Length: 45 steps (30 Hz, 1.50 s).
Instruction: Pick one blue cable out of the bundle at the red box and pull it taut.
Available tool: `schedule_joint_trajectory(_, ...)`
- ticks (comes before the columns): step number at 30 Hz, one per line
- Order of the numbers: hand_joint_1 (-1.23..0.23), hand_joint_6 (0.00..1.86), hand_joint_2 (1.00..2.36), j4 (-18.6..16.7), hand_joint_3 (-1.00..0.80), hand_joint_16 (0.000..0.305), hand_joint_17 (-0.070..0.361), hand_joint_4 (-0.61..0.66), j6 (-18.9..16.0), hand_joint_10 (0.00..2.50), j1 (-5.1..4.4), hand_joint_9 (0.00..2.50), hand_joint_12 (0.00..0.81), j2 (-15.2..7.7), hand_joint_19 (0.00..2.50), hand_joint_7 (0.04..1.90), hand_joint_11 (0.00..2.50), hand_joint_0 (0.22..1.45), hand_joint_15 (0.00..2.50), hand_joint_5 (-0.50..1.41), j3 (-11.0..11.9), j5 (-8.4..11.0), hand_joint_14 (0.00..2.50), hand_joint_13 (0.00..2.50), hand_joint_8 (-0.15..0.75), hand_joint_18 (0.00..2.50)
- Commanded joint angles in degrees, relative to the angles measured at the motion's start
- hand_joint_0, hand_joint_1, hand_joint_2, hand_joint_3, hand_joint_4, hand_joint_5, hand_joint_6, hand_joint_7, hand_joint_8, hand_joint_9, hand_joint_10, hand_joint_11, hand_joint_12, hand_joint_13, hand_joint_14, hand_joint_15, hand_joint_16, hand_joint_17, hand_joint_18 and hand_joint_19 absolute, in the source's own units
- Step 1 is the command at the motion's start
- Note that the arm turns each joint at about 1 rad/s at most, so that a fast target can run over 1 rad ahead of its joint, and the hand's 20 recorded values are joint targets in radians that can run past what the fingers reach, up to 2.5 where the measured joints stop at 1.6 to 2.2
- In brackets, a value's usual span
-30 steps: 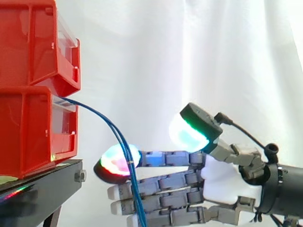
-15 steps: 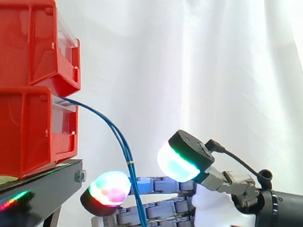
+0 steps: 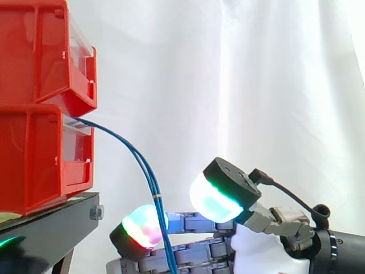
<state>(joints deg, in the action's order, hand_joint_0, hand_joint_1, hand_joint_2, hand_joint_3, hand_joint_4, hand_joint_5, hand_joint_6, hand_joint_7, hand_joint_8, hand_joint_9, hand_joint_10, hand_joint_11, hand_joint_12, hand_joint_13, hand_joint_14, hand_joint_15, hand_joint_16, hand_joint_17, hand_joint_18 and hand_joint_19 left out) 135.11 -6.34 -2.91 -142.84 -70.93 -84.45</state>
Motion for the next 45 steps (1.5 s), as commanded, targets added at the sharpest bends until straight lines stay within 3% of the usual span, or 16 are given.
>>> schedule_joint_trajectory(1,-0.83,0.5,1.0,-0.5,-0.5,0.059,0.133,0.23,0.4,0.0,-0.08,0.0,0.344,0.0,0.04,1.16,0.0,0.57,0.09,-0.11,0.0,-0.01,0.0,0.0,0.213,0.0)
schedule_joint_trajectory(10,-0.83,0.5,1.0,-0.7,-0.5,0.059,0.133,0.24,1.8,0.0,-0.87,0.0,0.348,0.0,0.03,1.17,0.0,0.57,0.09,-0.1,0.0,0.08,0.0,0.0,0.22,0.0)
schedule_joint_trajectory(20,-0.82,0.5,1.0,-4.1,-0.5,0.059,0.133,0.25,2.9,0.0,-2.1,0.0,0.35,-1.1,0.05,1.17,0.0,0.57,0.09,-0.1,0.0,0.52,0.0,0.0,0.227,0.0)
schedule_joint_trajectory(25,-0.8,0.53,1.0,-5.0,-0.45,0.059,0.132,0.2,2.7,0.0,-2.1,0.01,0.347,-1.1,0.05,1.19,0.0,0.6,0.09,-0.1,0.0,0.52,0.0,0.0,0.232,0.0)
schedule_joint_trajectory(32,-0.75,0.76,1.01,-4.9,-0.29,0.058,0.13,0.17,2.2,0.0,-1.92,0.02,0.346,-1.2,0.04,0.87,0.04,0.61,0.1,-0.16,0.0,0.17,0.0,0.0,0.247,0.0)
schedule_joint_trajectory(36,-0.74,0.79,1.01,-4.9,-0.25,0.058,0.13,0.16,2.2,0.0,-1.92,0.02,0.347,-1.2,0.05,0.88,0.06,0.6,0.1,-0.17,0.0,0.25,0.0,0.0,0.251,0.0)
schedule_joint_trajectory(45,-0.71,0.86,1.01,-5.2,-0.33,0.058,0.131,0.18,2.2,0.0,-1.57,0.05,0.351,-1.1,0.06,0.82,0.08,0.59,0.11,-0.19,0.0,0.08,0.0,0.0,0.264,0.0)
